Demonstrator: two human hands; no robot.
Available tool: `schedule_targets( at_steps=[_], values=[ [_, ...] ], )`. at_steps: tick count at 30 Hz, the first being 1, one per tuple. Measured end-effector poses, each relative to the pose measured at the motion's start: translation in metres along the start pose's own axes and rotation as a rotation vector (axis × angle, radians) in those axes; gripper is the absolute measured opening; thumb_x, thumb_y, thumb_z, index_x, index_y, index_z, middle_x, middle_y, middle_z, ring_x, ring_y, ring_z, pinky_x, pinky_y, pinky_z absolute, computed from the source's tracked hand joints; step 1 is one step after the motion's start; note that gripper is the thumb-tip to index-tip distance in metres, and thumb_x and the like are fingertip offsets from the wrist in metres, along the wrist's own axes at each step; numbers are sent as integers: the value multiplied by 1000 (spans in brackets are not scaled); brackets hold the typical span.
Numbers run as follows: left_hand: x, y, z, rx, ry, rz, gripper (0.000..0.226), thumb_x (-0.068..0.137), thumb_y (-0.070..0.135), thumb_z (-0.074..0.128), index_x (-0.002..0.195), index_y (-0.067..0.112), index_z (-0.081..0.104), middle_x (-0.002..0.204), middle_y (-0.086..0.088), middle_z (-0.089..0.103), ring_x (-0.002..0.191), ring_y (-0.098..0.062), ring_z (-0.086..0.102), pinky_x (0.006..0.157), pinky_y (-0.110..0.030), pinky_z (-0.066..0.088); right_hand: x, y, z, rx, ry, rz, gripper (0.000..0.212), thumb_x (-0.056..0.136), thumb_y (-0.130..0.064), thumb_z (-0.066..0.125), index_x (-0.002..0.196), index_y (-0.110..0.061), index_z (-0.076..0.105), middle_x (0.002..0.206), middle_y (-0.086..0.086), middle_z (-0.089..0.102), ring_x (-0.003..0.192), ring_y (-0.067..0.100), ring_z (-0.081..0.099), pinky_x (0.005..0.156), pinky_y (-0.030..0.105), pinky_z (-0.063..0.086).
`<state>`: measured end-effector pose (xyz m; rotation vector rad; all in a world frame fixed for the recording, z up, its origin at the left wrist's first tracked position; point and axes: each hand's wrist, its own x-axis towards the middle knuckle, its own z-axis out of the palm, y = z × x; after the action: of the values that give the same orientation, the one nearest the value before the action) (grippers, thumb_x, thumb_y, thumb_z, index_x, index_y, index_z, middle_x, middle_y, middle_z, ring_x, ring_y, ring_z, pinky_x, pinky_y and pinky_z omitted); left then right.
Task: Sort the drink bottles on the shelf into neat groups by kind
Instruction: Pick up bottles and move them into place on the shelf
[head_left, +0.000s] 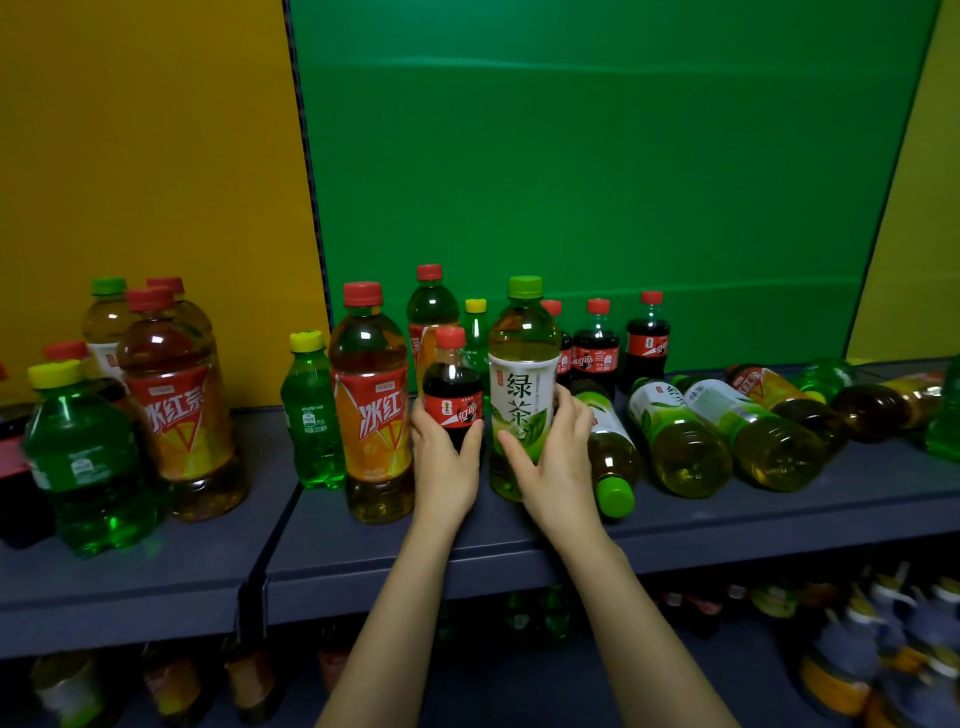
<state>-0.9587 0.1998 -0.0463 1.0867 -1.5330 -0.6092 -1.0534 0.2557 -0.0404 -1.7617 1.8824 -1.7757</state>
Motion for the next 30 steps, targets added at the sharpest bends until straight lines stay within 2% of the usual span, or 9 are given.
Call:
schedule_targets(
  at_steps=[3, 5, 7, 9, 12, 16, 22, 25, 30],
  values=[
    [-3, 0, 1, 33, 14, 26, 70, 91, 19, 53, 145, 3, 12, 148, -17, 27, 137, -29, 25, 113, -44, 25, 0, -2, 0, -45, -20, 29, 72, 87, -28, 60, 144, -9, 20, 137, 8, 30, 120, 15, 40, 91, 15, 33],
    [-10, 4, 2, 62, 26, 59, 69, 93, 16, 48, 146, 2, 7, 152, -16, 18, 141, -27, 17, 116, -42, 20, -2, -3, -2, -83, -51, 36, 69, 90, -29, 56, 144, -9, 19, 140, 8, 31, 125, 18, 39, 97, 23, 36],
    [-22, 10, 2, 69, 72, 128, 64, 94, 12, 46, 146, 2, 9, 153, -14, 15, 142, -25, 14, 117, -36, 16, -6, -6, -10, -118, -64, -1, 60, 93, -26, 52, 143, -8, 25, 139, 7, 36, 125, 18, 39, 97, 20, 34],
    [-38, 17, 2, 47, 168, 236, 53, 94, 8, 45, 142, 3, 24, 149, -12, 25, 139, -21, 21, 114, -27, 17, -10, -10, -26, -125, -52, -60, 49, 93, -20, 50, 139, -11, 35, 134, 3, 43, 121, 14, 43, 89, 11, 29],
    [-60, 27, 5, 3, 260, 450, 33, 90, 12, 43, 122, 4, 48, 123, -3, 45, 120, -10, 39, 103, -12, 26, -9, -11, -57, -155, -25, -127, 34, 92, -13, 50, 126, -14, 52, 124, 1, 55, 115, 13, 50, 90, 15, 32],
    [-76, 46, 18, 41, 107, 559, 26, 87, 22, 44, 107, 9, 55, 106, 1, 52, 101, -5, 46, 87, -10, 34, 8, 7, -98, -216, 4, -105, 25, 90, -11, 52, 112, -15, 63, 112, 0, 63, 105, 14, 56, 90, 24, 39],
    [-80, 61, 55, 288, -56, 387, 40, 86, 33, 56, 121, 15, 48, 117, 1, 50, 111, -15, 47, 83, -22, 37, 55, 47, -144, -378, -20, 61, 23, 90, -17, 53, 111, -13, 63, 113, 6, 66, 105, 22, 59, 92, 31, 41],
    [-83, 66, 73, 382, -56, 264, 53, 83, 41, 59, 126, 13, 44, 120, -1, 48, 115, -19, 46, 83, -28, 41, 76, 59, -149, -551, -175, 135, 34, 92, -30, 50, 118, -9, 58, 120, 13, 61, 113, 29, 54, 93, 36, 41],
    [-86, 72, 93, 478, -6, 96, 69, 79, 44, 64, 135, 20, 33, 130, 2, 41, 119, -20, 46, 84, -32, 44, 94, 68, -139, -743, -471, 258, 63, 89, -56, 43, 125, -4, 51, 131, 19, 52, 119, 34, 49, 94, 34, 40]
  ],
)
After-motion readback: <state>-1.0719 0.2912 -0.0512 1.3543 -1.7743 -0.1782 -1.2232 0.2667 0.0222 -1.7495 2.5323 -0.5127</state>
